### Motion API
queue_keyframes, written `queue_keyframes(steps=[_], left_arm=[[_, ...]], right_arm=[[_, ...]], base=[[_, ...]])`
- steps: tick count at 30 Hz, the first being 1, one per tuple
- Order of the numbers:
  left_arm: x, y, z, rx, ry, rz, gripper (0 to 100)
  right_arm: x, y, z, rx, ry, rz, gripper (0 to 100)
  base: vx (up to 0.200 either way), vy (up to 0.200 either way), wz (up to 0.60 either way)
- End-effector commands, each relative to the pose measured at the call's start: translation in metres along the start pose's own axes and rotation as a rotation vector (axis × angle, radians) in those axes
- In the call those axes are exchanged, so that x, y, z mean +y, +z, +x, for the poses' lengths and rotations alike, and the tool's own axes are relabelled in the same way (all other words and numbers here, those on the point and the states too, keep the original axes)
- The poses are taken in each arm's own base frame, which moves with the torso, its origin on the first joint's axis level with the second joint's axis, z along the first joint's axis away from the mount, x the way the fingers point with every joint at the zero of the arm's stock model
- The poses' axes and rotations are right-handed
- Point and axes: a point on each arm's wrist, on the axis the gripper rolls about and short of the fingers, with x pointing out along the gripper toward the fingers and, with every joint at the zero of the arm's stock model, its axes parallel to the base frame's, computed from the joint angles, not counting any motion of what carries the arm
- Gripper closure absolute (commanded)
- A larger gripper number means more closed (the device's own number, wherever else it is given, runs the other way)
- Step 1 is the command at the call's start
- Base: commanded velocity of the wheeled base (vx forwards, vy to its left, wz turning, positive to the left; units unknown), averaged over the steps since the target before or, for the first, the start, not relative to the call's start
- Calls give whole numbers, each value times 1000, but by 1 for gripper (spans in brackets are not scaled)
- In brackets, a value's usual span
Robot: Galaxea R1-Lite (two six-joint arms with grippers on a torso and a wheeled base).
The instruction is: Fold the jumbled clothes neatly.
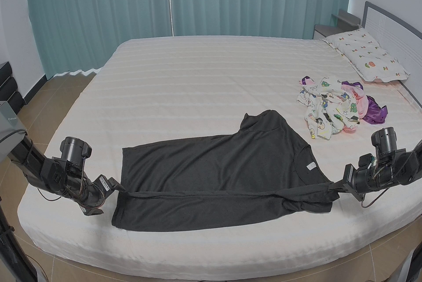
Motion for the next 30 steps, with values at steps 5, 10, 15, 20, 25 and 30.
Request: queue_keyframes(steps=[5,10,15,20,25,30], left_arm=[[11,-13,-2,4,-49,-23,0],[14,-16,1,0,-78,-19,0],[13,-17,0,31,-110,-19,0],[10,-16,-2,44,-152,-60,0],[10,-15,0,56,-180,-67,0],[11,-16,-2,46,-195,-62,0]], right_arm=[[-6,-15,-6,42,-25,16,0],[-8,-19,-9,52,-31,12,0],[-10,-10,-9,11,-35,23,0],[-13,-4,5,-3,-41,23,0],[-16,2,26,-54,-28,67,0],[-11,3,24,-108,31,143,0]], base=[[0,0,0],[0,0,0],[0,0,0],[0,0,0],[0,0,0],[0,0,0]])
